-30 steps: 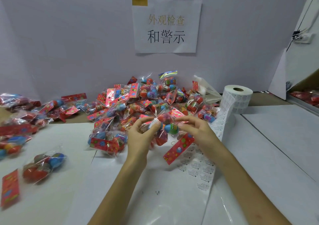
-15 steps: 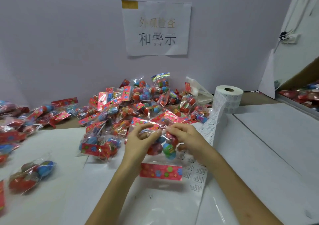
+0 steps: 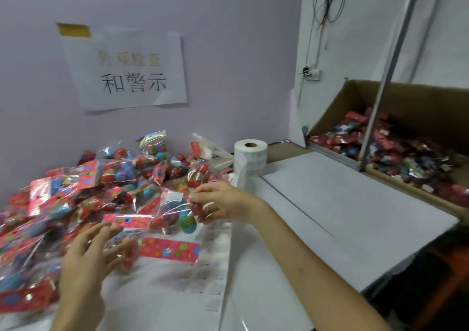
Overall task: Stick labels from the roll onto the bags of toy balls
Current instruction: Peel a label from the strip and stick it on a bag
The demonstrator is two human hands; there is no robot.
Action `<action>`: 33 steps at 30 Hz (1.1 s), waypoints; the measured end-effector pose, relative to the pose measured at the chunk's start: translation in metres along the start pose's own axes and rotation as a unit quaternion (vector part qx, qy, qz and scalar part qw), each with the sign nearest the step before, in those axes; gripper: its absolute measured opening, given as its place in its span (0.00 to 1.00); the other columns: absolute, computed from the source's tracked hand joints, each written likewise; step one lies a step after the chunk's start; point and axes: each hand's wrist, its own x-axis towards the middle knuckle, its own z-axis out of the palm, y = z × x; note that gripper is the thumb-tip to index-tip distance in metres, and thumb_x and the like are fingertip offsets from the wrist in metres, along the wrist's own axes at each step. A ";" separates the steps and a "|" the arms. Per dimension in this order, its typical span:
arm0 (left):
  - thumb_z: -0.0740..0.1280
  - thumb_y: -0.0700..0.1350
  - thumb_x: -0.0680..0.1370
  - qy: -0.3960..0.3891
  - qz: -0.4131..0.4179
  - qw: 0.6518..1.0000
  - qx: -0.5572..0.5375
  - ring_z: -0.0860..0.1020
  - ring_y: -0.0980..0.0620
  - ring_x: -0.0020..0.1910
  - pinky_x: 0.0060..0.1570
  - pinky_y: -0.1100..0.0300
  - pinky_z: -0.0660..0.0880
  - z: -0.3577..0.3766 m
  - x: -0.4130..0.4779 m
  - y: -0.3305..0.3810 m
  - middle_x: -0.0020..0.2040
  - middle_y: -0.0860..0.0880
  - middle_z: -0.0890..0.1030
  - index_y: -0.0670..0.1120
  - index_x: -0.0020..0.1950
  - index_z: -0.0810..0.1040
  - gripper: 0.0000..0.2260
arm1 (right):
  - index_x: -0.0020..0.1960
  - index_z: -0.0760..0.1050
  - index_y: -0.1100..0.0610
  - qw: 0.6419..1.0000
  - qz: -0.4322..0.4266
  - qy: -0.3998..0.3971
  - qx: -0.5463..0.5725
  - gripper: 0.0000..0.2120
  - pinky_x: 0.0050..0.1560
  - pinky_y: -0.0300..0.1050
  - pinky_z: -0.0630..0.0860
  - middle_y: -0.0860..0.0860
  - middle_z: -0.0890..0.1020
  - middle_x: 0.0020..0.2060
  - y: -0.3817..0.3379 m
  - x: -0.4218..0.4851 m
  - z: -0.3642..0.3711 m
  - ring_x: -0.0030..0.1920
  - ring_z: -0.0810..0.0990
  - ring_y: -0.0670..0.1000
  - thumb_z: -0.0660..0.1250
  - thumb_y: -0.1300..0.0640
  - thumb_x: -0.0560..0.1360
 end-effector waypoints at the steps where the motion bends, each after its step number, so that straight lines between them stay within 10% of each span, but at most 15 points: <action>1: 0.60 0.42 0.86 -0.012 -0.005 1.000 0.000 0.81 0.43 0.48 0.43 0.53 0.77 0.000 -0.001 0.001 0.62 0.39 0.80 0.41 0.67 0.74 0.12 | 0.49 0.82 0.55 1.000 -0.001 0.007 -0.001 0.04 0.38 0.40 0.81 0.52 0.84 0.39 -0.006 -0.002 -0.015 0.37 0.83 0.50 0.71 0.55 0.79; 4: 0.59 0.43 0.86 -0.059 -0.037 0.998 -0.004 0.80 0.42 0.51 0.34 0.61 0.83 -0.003 -0.001 0.000 0.63 0.38 0.79 0.40 0.68 0.74 0.13 | 0.46 0.82 0.58 0.971 -0.085 0.163 0.150 0.06 0.36 0.39 0.80 0.53 0.83 0.38 -0.024 -0.002 -0.070 0.35 0.82 0.48 0.68 0.61 0.80; 7: 0.60 0.44 0.85 -0.064 -0.049 0.997 -0.009 0.78 0.37 0.55 0.31 0.64 0.81 -0.001 -0.001 0.001 0.64 0.37 0.79 0.40 0.69 0.74 0.14 | 0.60 0.76 0.63 0.808 -0.195 0.364 0.421 0.09 0.45 0.45 0.81 0.58 0.81 0.52 -0.027 -0.013 -0.132 0.47 0.83 0.54 0.64 0.59 0.82; 9: 0.57 0.43 0.86 -0.054 -0.032 0.998 -0.009 0.79 0.39 0.50 0.30 0.62 0.82 0.001 0.000 0.002 0.63 0.39 0.79 0.40 0.64 0.74 0.11 | 0.69 0.71 0.63 0.780 -0.172 0.433 0.417 0.16 0.51 0.50 0.80 0.59 0.77 0.63 -0.008 -0.020 -0.157 0.53 0.83 0.58 0.64 0.57 0.83; 14: 0.57 0.43 0.86 -0.029 -0.023 0.999 -0.003 0.80 0.41 0.47 0.28 0.64 0.80 0.004 0.000 0.003 0.60 0.42 0.80 0.42 0.65 0.74 0.11 | 0.65 0.74 0.64 0.815 -0.043 0.478 0.325 0.13 0.47 0.48 0.81 0.61 0.83 0.52 0.050 -0.018 -0.142 0.44 0.84 0.59 0.62 0.64 0.81; 23: 0.60 0.42 0.86 0.012 -0.020 1.000 0.017 0.83 0.43 0.43 0.40 0.53 0.76 0.011 -0.009 0.007 0.56 0.44 0.84 0.42 0.62 0.78 0.10 | 0.47 0.80 0.61 0.926 -0.107 0.362 0.014 0.08 0.38 0.38 0.80 0.56 0.84 0.37 0.012 0.020 -0.049 0.34 0.84 0.49 0.64 0.69 0.78; 29: 0.61 0.42 0.85 0.023 -0.025 0.999 0.025 0.84 0.44 0.43 0.41 0.54 0.78 0.009 -0.009 0.007 0.55 0.47 0.85 0.44 0.61 0.79 0.09 | 0.50 0.83 0.57 0.903 -0.183 0.272 -0.277 0.06 0.48 0.31 0.76 0.51 0.85 0.45 0.001 0.049 0.020 0.47 0.83 0.46 0.69 0.65 0.77; 33: 0.62 0.42 0.85 0.027 -0.030 0.999 0.030 0.85 0.43 0.44 0.40 0.54 0.79 0.009 -0.008 0.007 0.53 0.49 0.85 0.45 0.61 0.80 0.08 | 0.57 0.82 0.55 0.884 -0.170 0.198 -0.388 0.09 0.54 0.43 0.80 0.51 0.85 0.49 0.009 0.065 0.049 0.49 0.82 0.49 0.68 0.60 0.78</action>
